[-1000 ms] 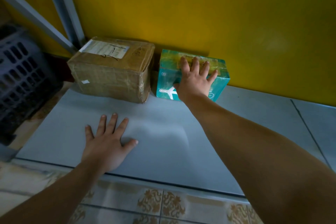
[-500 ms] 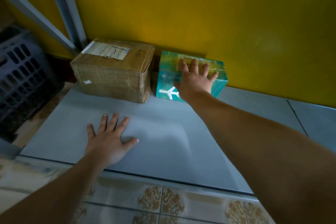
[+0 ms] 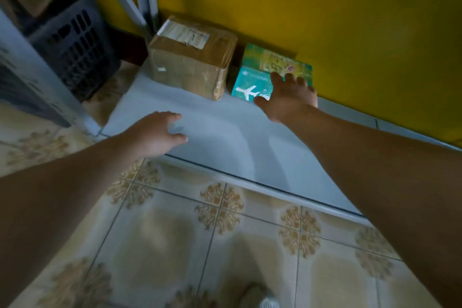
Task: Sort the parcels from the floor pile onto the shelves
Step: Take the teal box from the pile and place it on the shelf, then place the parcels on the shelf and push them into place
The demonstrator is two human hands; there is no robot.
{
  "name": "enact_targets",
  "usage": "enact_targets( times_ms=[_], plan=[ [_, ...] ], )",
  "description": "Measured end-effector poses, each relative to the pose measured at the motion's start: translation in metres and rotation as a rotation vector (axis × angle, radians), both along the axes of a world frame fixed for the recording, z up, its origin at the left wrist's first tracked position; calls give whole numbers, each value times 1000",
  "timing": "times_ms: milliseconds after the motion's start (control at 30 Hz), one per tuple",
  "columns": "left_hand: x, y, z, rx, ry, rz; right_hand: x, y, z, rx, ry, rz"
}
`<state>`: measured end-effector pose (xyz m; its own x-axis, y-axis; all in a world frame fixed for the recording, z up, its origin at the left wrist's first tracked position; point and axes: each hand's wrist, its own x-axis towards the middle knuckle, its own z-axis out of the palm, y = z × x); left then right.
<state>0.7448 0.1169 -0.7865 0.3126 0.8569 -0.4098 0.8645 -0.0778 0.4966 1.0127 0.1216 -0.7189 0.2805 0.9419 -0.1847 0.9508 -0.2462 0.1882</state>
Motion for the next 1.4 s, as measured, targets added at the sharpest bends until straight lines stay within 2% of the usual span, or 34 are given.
enact_targets(
  times_ms=[200,400,733,933,1033,1167,1400],
  plan=[
    [-31,-68,118,-35,-3,-68,-48,-73,90,-117,24,27],
    [-63,-155,245,-35,17,-61,-95,-148,199,-154,138,26],
    [-101,-339,454,27,57,-17,-140,-316,405,-111,186,141],
    [-138,-411,578,132,128,-72,-181,-364,533,2,235,200],
    [-170,-436,636,213,136,-30,-220,-376,581,69,265,228],
    [-238,-467,691,317,164,27,-291,-395,632,158,294,297],
    [-357,-516,733,416,231,84,-428,-419,677,159,322,478]
  ],
)
